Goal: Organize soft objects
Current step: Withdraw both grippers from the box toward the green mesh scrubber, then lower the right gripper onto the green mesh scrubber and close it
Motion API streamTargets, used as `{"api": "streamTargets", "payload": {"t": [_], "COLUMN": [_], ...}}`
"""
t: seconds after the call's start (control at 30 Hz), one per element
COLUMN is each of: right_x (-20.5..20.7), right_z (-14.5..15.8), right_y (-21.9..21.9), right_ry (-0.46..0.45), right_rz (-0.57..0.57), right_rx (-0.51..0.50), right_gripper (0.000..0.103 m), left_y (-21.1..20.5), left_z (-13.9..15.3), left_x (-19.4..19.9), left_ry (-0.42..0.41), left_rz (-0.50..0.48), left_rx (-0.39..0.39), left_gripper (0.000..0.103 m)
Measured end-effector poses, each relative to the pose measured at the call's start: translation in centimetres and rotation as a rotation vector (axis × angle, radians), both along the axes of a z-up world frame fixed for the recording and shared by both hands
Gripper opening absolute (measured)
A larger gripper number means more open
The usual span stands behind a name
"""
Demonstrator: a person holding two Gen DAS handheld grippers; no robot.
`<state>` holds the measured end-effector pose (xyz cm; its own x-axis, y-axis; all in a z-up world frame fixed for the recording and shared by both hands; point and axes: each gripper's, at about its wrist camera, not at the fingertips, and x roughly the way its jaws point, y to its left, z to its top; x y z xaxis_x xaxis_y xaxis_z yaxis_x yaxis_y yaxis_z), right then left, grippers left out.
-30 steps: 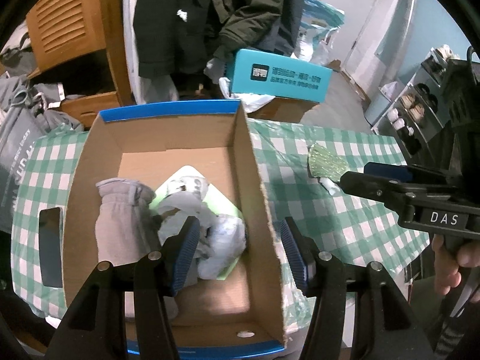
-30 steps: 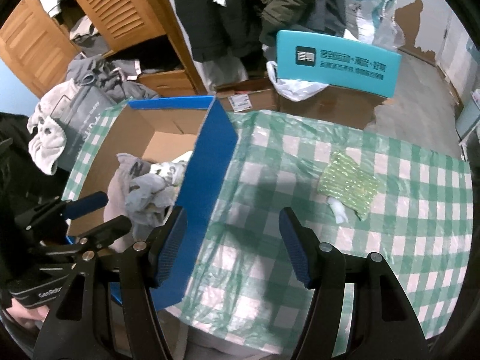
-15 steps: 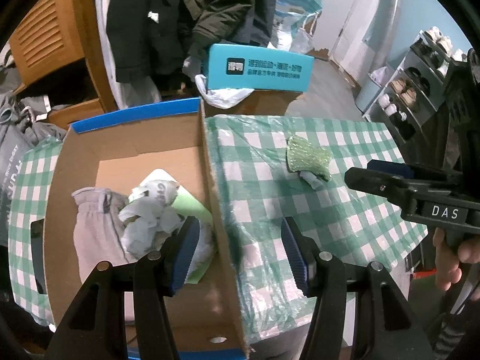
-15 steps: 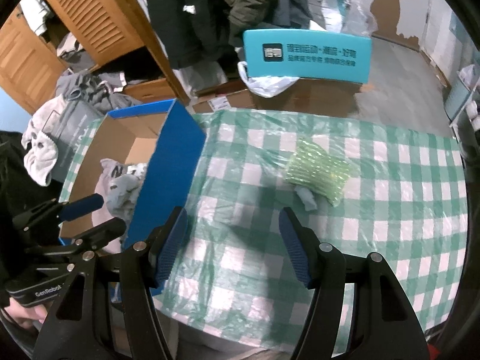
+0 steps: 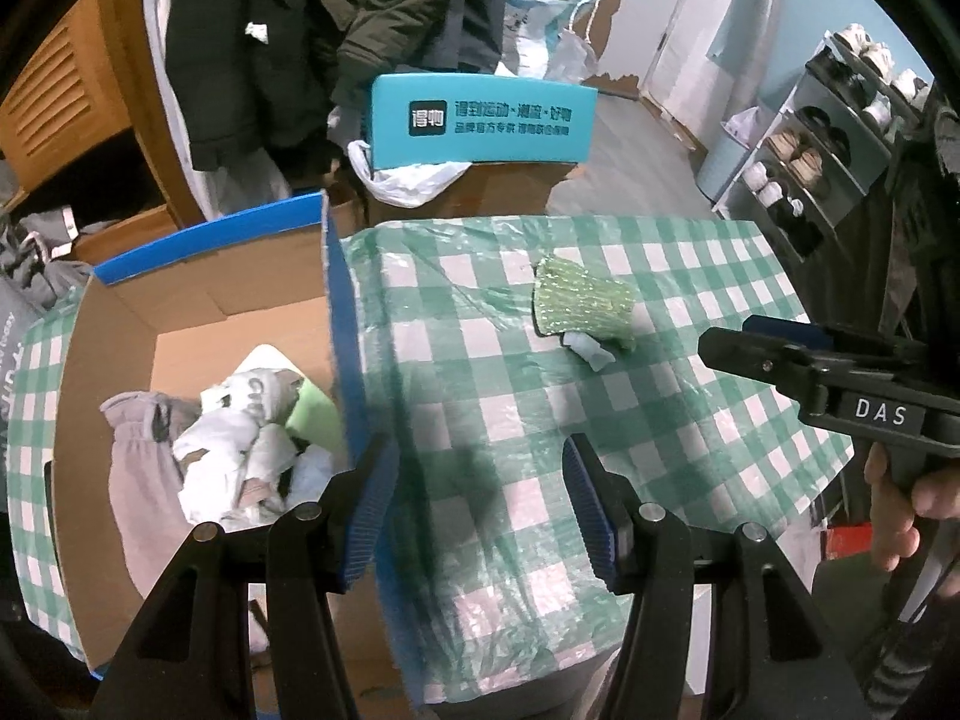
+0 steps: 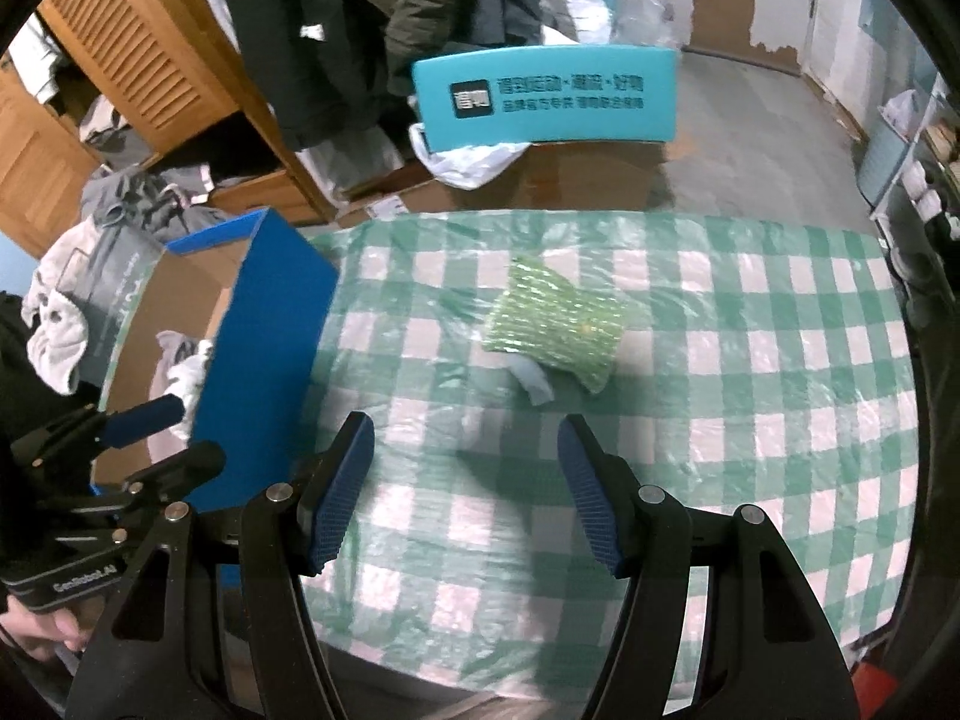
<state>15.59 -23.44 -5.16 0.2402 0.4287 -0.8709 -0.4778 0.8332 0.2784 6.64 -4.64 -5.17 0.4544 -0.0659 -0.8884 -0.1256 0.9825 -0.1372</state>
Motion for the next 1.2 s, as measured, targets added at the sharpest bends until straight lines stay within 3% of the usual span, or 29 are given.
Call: {"api": "streamTargets", "payload": {"t": [0.63, 0.8, 1.2], "right_x": [4.3, 5.9, 10.4], "right_z": [-3.7, -4.8, -9.1], "right_y": [-0.1, 0.4, 2.0], "right_ry": [0.031, 0.060, 0.119], "right_rz": [-0.013, 0.001, 0.018], "right_rx": [-0.086, -0.112, -0.187], "right_gripper": [0.064, 0.064, 0.065], "left_y": [-1.6, -2.0, -1.7], "left_z": [-3.1, -3.7, -6.4], "left_x": [4.5, 6.2, 10.4], "left_ry": [0.041, 0.044, 0.081], "left_rz": [0.001, -0.008, 0.000], "left_rx": [-0.027, -0.031, -0.058], "left_gripper": [0.059, 0.066, 0.066]}}
